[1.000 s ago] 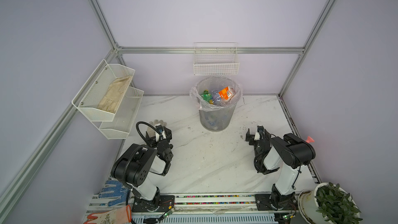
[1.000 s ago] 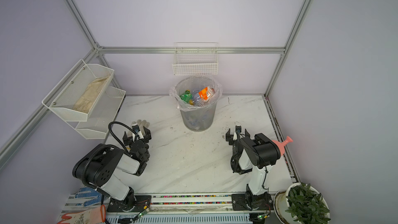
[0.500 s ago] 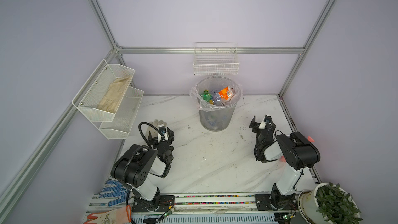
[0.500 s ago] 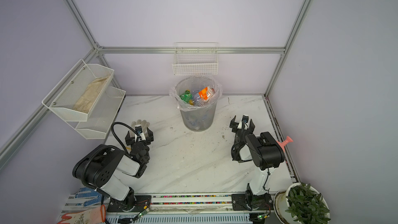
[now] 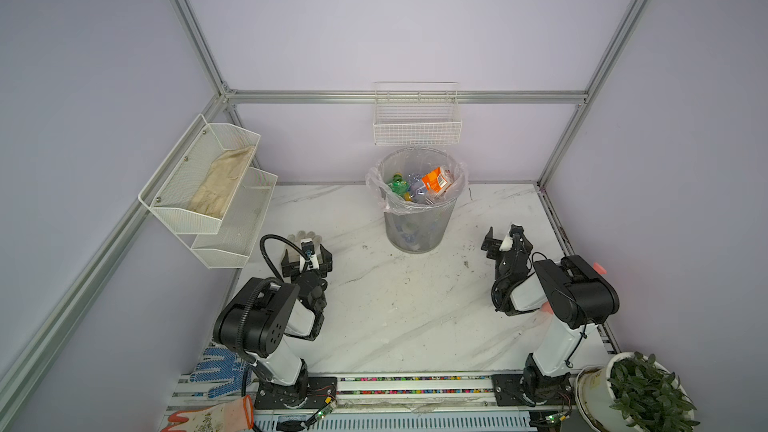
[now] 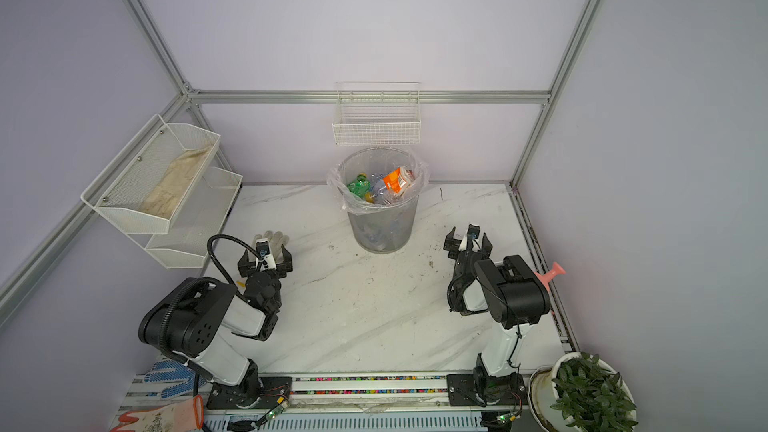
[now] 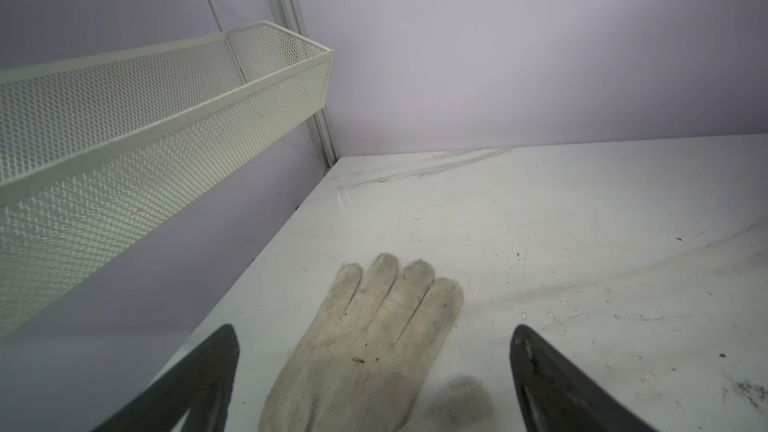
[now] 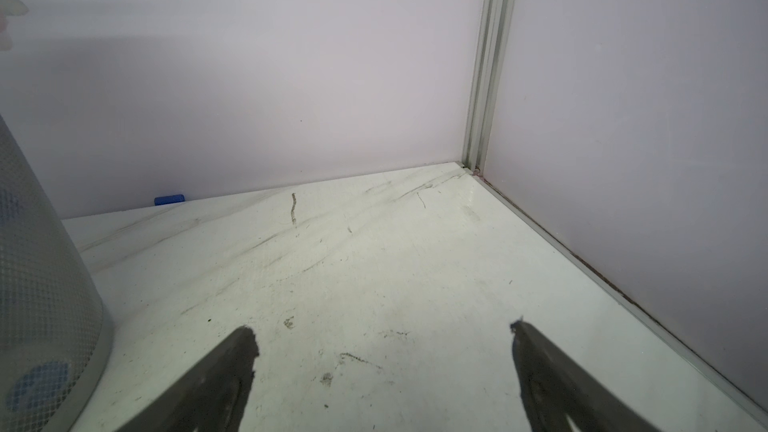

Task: Throw the plastic bottles in the bin

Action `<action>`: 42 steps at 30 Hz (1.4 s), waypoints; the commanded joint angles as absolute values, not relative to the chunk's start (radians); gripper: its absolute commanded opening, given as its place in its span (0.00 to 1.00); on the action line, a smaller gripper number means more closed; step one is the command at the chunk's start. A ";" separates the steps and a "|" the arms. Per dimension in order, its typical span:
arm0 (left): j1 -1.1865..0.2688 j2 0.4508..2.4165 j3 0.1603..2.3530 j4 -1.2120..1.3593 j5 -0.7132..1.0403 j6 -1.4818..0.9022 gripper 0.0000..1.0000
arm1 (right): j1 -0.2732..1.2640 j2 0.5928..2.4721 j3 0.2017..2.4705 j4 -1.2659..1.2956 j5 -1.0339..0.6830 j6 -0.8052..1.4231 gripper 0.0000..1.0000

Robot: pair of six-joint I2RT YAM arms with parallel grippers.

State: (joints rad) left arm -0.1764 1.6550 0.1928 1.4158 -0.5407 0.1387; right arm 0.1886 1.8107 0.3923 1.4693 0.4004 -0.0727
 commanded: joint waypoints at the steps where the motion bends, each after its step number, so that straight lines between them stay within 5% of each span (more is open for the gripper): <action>1: -0.167 1.663 0.192 1.468 -0.476 0.113 1.00 | 0.187 1.797 0.385 1.529 0.390 -0.085 0.97; 8: -0.156 1.654 0.216 1.419 -0.485 0.098 1.00 | 0.181 1.802 0.397 1.508 0.435 -0.043 0.98; 16: -0.026 1.576 0.375 0.958 -0.377 -0.060 1.00 | 0.122 1.787 0.440 1.390 0.377 0.021 0.97; 22: -0.008 1.574 0.357 0.994 -0.338 -0.067 1.00 | 0.123 1.786 0.437 1.394 0.359 0.008 0.97; 28: -0.007 1.571 0.341 1.025 -0.188 -0.002 0.95 | 0.123 1.779 0.449 1.367 0.143 -0.093 0.92; 42: 0.012 1.571 0.379 0.943 -0.144 -0.011 1.00 | 0.109 1.784 0.463 1.346 0.140 -0.066 0.97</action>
State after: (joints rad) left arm 0.0051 1.5944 0.3164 0.9188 -0.1486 -0.0074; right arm 0.1154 1.8091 0.4564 1.3369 0.1413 -0.0544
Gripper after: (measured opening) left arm 0.996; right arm 0.974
